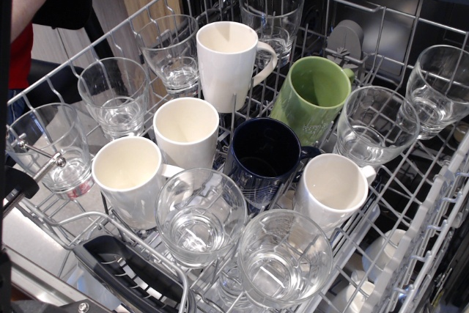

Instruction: Pick up any cup

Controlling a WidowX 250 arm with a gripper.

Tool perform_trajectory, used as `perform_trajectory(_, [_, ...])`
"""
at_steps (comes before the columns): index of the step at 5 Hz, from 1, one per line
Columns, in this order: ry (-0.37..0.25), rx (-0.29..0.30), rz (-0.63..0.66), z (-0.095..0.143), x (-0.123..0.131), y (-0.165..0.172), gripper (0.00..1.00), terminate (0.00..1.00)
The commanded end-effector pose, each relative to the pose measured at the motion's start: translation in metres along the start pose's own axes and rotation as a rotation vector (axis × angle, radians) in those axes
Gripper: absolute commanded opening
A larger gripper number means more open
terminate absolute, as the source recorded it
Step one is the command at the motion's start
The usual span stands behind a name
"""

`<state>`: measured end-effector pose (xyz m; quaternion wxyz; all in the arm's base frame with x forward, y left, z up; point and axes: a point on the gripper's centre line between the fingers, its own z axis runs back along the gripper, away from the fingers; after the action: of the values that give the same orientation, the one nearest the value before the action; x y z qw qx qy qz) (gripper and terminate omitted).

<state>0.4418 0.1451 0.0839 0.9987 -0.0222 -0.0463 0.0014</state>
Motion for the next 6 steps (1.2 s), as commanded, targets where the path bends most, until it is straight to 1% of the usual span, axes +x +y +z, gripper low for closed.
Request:
perform_trajectory(1, [0.000,0.000,0.000,0.000,0.000,0.000,1.00,0.00])
perform_trajectory(2, [-0.015,0.009,0.027,-0.011,-0.005,0.006,1.00,0.00])
perform_trajectory(3, [-0.014,0.035,0.031,-0.021,-0.008,0.012,1.00,0.00])
perform_trajectory(4, [-0.040,0.052,0.052,-0.028,-0.008,0.014,1.00,0.00])
perform_trajectory(5, [-0.070,0.067,0.087,-0.033,-0.002,0.014,1.00,0.00])
perform_trajectory(6, [-0.081,0.078,0.107,-0.037,0.001,0.016,1.00,0.00])
